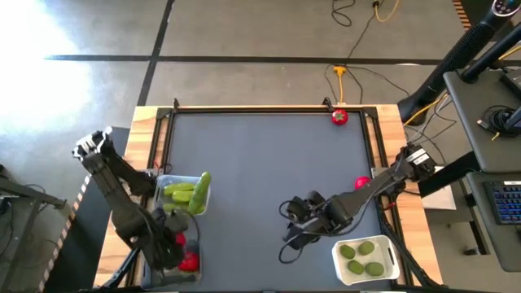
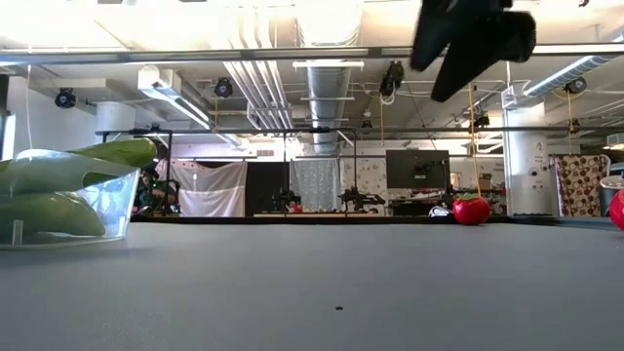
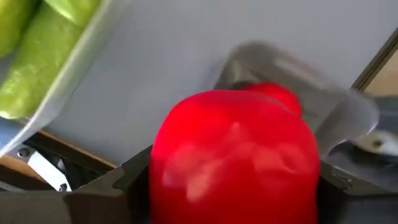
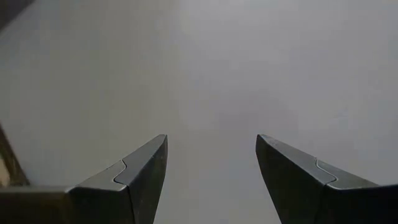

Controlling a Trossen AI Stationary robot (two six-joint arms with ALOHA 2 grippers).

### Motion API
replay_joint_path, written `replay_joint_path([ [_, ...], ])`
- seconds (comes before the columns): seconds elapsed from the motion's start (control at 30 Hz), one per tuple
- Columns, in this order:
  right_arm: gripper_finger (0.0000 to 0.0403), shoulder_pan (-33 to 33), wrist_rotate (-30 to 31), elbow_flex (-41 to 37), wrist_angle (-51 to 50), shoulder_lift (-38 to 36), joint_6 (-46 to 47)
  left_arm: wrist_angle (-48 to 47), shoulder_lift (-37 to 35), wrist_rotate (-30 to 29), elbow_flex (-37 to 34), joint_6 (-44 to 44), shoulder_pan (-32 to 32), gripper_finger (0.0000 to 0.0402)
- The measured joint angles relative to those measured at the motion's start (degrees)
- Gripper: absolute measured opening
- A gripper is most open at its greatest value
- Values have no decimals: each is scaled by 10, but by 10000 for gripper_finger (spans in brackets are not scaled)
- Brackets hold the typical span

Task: Sort produce into baskets
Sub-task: Put the top left tomato into the black bin

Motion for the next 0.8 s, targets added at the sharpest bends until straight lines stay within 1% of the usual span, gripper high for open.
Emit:
replay_joint_path([
  [0.23,237,-26,2,-19,46,0,75,0,86,39,33,20,-52,244],
  [0.4,237,-27,0,-20,81,0,79,-1,134,42,50,42,-77,244],
  [0.47,237,-27,6,-20,87,0,86,-1,144,43,43,43,-86,244],
  [0.6,237,-28,19,-20,98,0,90,-2,154,74,30,40,-98,244],
  [0.8,237,-28,28,-20,105,0,103,1,158,73,16,38,-110,246],
])
